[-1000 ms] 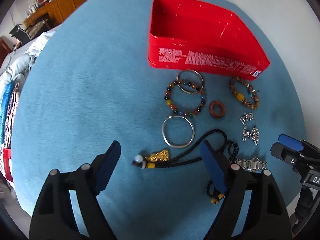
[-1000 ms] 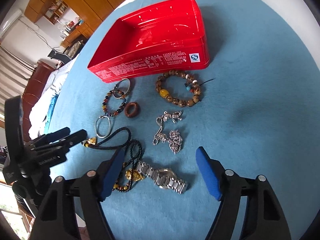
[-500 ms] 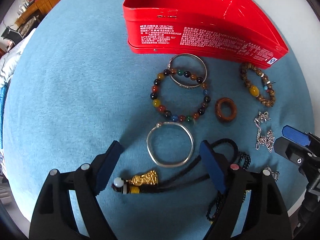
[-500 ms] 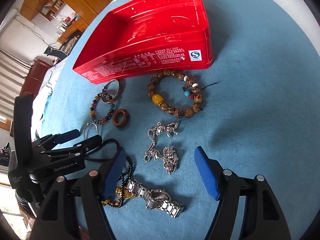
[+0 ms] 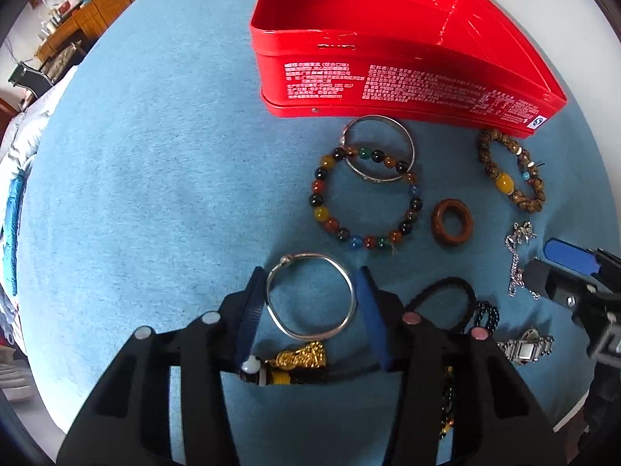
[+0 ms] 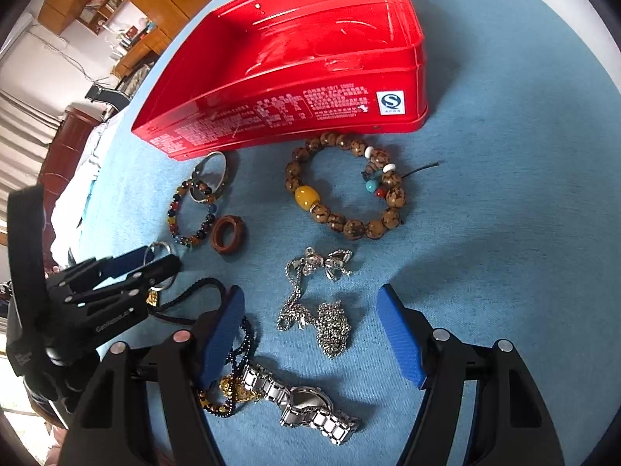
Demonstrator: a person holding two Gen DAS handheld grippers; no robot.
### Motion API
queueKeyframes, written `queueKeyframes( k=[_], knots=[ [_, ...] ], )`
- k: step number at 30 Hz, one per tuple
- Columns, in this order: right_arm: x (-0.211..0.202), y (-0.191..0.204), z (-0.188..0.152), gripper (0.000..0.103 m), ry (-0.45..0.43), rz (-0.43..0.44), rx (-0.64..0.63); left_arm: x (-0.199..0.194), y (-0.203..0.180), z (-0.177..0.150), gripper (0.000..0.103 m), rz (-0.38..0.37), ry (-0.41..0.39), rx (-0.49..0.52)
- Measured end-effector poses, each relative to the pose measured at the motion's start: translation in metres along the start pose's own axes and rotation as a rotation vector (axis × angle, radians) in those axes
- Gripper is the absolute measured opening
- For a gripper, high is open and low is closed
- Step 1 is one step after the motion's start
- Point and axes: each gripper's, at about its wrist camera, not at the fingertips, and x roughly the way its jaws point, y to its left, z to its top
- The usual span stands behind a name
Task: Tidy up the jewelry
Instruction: 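Grasp the silver bangle with left gripper while right gripper grasps the silver chain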
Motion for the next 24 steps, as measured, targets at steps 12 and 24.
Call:
queueKeyframes(
  k=[12,24],
  knots=[
    [0.013,0.017,0.003,0.056,0.021,-0.096,-0.054,-0.011,0.025,0.002,0.046,-0.045,-0.02,-0.053],
    [0.006,0.004,-0.011,0.002,-0.015,-0.103,-0.055,-0.051,0.03,-0.016,0.046,-0.059,-0.066,-0.041]
  ],
)
